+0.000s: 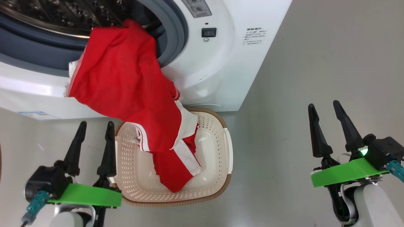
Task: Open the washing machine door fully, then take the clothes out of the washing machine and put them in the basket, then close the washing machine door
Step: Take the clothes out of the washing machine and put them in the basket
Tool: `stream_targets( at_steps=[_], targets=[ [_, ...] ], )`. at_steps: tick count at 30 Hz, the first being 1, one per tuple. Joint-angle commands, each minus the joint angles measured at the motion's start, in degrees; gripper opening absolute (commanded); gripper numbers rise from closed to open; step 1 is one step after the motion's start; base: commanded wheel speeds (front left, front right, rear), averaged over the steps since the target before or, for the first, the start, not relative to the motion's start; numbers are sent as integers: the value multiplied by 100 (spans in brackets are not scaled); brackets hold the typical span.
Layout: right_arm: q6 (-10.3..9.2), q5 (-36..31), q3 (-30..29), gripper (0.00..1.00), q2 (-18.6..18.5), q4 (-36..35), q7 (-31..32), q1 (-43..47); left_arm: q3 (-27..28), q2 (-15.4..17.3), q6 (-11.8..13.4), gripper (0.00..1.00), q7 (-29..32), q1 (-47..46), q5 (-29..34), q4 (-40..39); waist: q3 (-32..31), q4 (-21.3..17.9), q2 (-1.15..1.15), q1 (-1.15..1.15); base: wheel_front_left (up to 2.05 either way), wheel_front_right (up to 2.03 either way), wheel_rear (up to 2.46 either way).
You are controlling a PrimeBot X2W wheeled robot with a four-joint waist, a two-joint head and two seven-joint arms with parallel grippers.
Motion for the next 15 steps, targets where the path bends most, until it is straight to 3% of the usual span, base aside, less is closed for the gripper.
stream_targets(
  at_steps=[1, 15],
  targets=[
    [28, -3, 103, 100, -11, -134, -36, 97, 202, 88, 10, 100, -28, 107, 43, -200, -1, 5, 0, 0, 0, 0, 0],
    [28, -8, 94, 100, -11, -151, -36, 106, 165, 80, 10, 100, -28, 17, -30, -229, 32, -25, 0, 0, 0, 0, 0]
  ],
)
